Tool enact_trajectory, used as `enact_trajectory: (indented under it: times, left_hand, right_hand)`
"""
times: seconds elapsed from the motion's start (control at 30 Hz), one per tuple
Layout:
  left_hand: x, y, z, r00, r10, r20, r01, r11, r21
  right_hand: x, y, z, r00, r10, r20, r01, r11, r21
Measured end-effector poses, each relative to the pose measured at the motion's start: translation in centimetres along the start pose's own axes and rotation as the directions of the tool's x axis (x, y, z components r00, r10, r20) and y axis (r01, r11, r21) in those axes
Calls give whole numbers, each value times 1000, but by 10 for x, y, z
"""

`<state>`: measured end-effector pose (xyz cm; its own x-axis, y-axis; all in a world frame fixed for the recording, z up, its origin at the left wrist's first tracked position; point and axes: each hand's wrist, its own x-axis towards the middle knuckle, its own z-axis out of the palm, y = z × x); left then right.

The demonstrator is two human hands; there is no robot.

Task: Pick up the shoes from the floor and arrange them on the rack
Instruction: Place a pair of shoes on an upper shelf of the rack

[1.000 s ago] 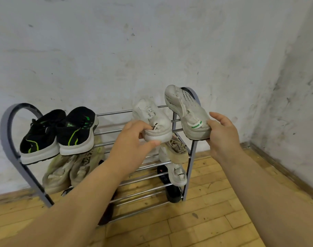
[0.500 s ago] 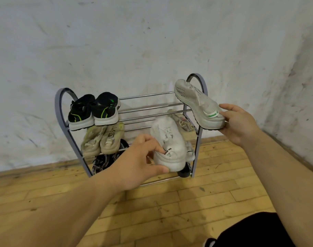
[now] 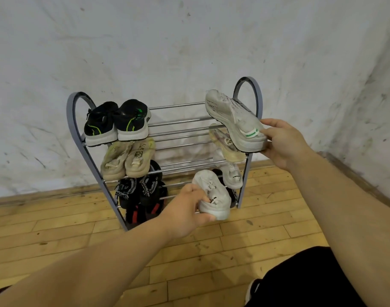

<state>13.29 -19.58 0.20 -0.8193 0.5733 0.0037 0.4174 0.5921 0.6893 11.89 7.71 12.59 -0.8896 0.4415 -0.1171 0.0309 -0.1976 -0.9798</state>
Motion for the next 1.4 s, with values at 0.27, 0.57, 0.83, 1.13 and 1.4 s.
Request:
enact_trajectory:
  times: [0.27,0.57,0.83,1.13,1.4]
  left_hand:
    - [54,-62,35,987,-161,30,152,967,204]
    - [137,-93,54,980,-195,-49,201,965,168]
    - [189,-105,82,969,-208,-131,219,973,74]
    - [194,-121,98,966,-253,44,250,966,61]
    - [183,-81,72,971,-206,123,182,966,183]
  right_hand:
    - [29,20,20,997,-23,-72,20,999,-40]
    - [77,36,38,979,-73,-189,63,996,-58]
    - [102,46,49,964,-145,-222,129,988,-87]
    - [103,41,48,964,-164,-209,143,983,-112]
    - [79,29,45,941,-336,38,289,740,-607]
